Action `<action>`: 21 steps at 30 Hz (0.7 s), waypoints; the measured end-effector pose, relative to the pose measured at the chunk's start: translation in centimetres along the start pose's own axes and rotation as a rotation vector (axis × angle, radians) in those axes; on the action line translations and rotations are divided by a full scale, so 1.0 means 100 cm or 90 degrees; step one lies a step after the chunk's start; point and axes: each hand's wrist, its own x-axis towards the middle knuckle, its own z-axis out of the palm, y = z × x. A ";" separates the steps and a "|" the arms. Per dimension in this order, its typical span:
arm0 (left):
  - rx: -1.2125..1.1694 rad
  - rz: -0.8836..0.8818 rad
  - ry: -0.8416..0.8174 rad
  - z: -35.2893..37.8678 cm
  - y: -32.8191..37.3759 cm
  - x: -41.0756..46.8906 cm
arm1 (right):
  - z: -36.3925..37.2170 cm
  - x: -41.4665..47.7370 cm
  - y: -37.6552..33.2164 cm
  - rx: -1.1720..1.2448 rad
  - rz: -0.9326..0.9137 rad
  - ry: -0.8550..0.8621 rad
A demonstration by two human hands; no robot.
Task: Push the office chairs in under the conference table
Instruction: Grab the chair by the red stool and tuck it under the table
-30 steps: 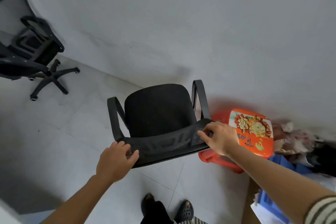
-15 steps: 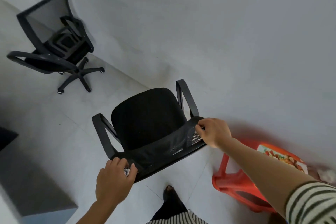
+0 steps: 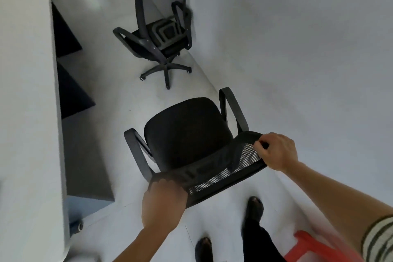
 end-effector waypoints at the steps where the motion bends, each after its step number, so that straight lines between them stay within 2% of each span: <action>1: -0.002 -0.020 0.006 -0.001 0.003 0.005 | 0.000 0.016 -0.002 -0.002 -0.020 -0.006; 7: 0.029 -0.119 0.041 -0.003 0.025 0.044 | 0.002 0.116 -0.019 0.019 -0.128 -0.007; 14: -0.031 -0.278 0.059 -0.023 0.038 0.095 | 0.002 0.220 -0.061 -0.007 -0.238 -0.039; 21: -0.051 -0.387 0.109 -0.039 0.017 0.145 | 0.018 0.292 -0.125 0.061 -0.339 -0.021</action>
